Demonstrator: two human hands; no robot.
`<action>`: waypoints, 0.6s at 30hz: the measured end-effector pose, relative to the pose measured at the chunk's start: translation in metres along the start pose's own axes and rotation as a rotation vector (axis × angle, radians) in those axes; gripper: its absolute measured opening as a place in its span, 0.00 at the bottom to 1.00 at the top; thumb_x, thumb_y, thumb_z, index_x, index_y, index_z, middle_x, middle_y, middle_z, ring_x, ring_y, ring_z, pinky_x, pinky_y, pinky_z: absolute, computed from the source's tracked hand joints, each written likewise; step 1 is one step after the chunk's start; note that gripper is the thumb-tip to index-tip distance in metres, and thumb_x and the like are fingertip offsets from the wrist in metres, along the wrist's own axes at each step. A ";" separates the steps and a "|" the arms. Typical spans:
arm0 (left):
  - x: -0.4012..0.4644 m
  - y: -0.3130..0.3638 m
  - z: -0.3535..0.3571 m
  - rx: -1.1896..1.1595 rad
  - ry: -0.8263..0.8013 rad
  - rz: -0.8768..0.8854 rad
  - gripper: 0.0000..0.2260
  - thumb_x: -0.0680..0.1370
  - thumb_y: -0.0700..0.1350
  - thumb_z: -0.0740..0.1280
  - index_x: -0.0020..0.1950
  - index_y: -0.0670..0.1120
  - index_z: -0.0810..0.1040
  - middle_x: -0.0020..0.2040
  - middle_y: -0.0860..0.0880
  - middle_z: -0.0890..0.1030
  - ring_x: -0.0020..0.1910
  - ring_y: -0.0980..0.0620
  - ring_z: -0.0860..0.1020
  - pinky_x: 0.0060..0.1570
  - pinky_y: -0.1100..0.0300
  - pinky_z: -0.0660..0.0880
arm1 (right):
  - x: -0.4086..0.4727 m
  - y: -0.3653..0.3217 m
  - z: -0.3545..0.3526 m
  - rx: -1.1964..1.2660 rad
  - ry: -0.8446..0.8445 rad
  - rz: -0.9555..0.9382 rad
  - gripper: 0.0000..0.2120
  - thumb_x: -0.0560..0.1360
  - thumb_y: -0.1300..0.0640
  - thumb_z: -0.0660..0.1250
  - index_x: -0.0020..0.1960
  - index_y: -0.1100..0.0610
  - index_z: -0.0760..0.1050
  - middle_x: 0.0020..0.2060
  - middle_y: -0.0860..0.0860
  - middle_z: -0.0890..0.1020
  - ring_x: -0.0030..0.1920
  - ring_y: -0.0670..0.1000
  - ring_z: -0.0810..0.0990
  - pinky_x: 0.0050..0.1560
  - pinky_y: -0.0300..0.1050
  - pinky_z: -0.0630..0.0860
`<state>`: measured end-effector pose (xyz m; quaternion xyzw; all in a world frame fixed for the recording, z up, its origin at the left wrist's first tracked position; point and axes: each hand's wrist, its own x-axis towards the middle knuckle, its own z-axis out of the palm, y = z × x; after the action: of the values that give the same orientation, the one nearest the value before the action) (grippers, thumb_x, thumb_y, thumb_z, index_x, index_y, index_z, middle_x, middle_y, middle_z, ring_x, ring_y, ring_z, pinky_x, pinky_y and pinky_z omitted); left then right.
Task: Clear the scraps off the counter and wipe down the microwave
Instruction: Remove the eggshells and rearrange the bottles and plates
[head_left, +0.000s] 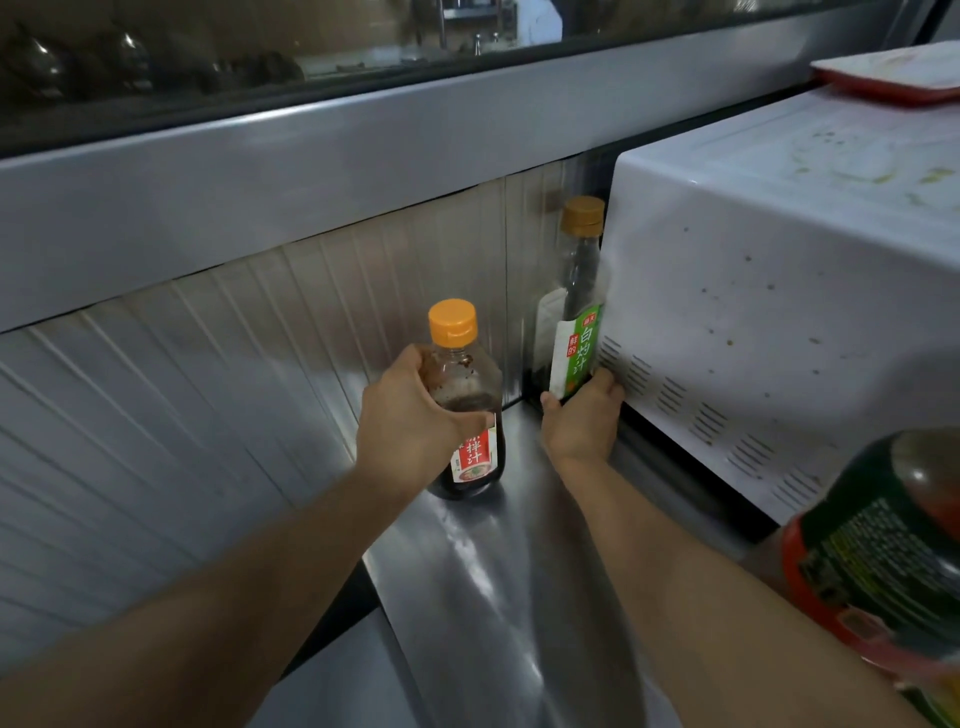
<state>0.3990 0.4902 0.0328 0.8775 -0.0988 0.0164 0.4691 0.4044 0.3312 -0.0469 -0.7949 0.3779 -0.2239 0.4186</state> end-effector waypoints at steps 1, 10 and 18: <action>0.002 0.002 0.002 0.003 0.012 0.000 0.28 0.59 0.45 0.80 0.56 0.50 0.75 0.49 0.54 0.81 0.50 0.53 0.79 0.52 0.54 0.77 | -0.005 0.000 -0.004 -0.021 -0.004 -0.013 0.27 0.72 0.60 0.70 0.66 0.63 0.63 0.63 0.61 0.68 0.63 0.61 0.70 0.58 0.53 0.71; 0.023 0.015 0.037 0.025 0.067 -0.005 0.28 0.62 0.45 0.79 0.58 0.46 0.73 0.53 0.49 0.81 0.52 0.48 0.79 0.51 0.54 0.76 | -0.038 0.017 -0.041 -0.255 -0.142 -0.120 0.37 0.73 0.60 0.66 0.75 0.61 0.50 0.73 0.58 0.59 0.72 0.58 0.57 0.72 0.49 0.57; 0.028 0.014 0.062 0.040 0.094 0.024 0.27 0.64 0.45 0.78 0.57 0.45 0.69 0.53 0.47 0.80 0.53 0.45 0.78 0.51 0.50 0.76 | -0.048 0.028 -0.046 -0.239 -0.224 -0.115 0.34 0.74 0.58 0.65 0.74 0.61 0.53 0.71 0.58 0.61 0.70 0.58 0.58 0.69 0.46 0.58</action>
<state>0.4200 0.4264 0.0131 0.8837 -0.0866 0.0653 0.4554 0.3326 0.3360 -0.0463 -0.8792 0.3070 -0.1109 0.3470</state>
